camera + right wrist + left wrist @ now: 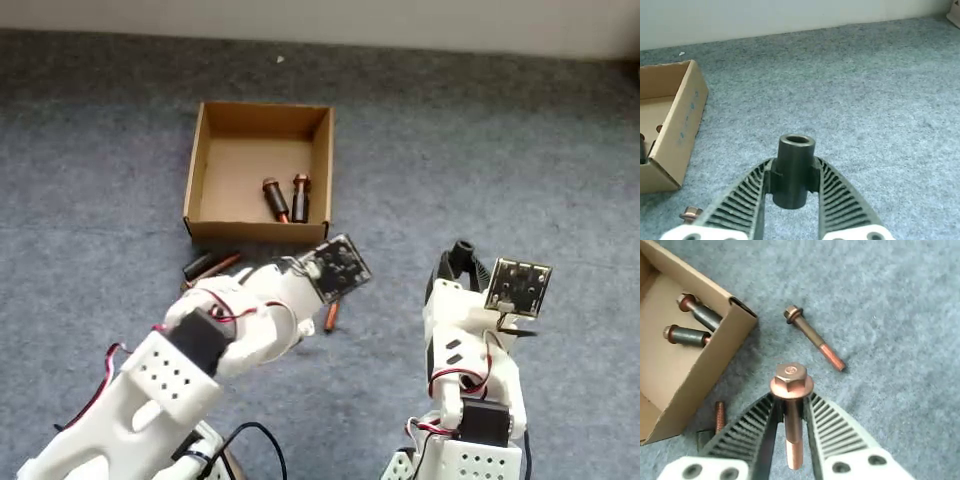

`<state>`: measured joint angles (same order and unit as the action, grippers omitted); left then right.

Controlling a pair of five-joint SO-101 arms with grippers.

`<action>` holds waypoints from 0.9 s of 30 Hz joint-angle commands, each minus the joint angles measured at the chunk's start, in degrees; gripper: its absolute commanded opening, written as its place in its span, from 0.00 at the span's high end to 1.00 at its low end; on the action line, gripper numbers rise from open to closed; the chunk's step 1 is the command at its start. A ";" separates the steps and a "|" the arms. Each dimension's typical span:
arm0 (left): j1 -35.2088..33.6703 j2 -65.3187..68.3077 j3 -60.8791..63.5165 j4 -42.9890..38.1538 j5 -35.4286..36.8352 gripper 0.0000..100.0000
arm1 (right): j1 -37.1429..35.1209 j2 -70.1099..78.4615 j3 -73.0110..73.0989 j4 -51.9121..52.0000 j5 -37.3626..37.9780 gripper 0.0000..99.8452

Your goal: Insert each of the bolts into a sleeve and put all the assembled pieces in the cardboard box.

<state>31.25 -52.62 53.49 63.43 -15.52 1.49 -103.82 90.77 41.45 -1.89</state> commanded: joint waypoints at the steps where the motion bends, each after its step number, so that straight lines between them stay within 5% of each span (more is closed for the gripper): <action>1: -3.30 -6.99 -2.51 0.35 3.43 1.00 | 0.22 -0.84 -0.75 -1.27 0.35 0.99; 13: -5.05 -24.57 6.02 -0.09 8.09 1.00 | -0.22 -0.84 -0.75 -1.19 0.35 0.99; 27: -12.00 -49.80 13.58 -0.09 8.26 1.00 | -13.05 -0.84 -0.48 -1.19 0.70 0.99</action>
<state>19.91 -96.22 66.59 63.60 -8.22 -7.65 -103.91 90.77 41.45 -1.89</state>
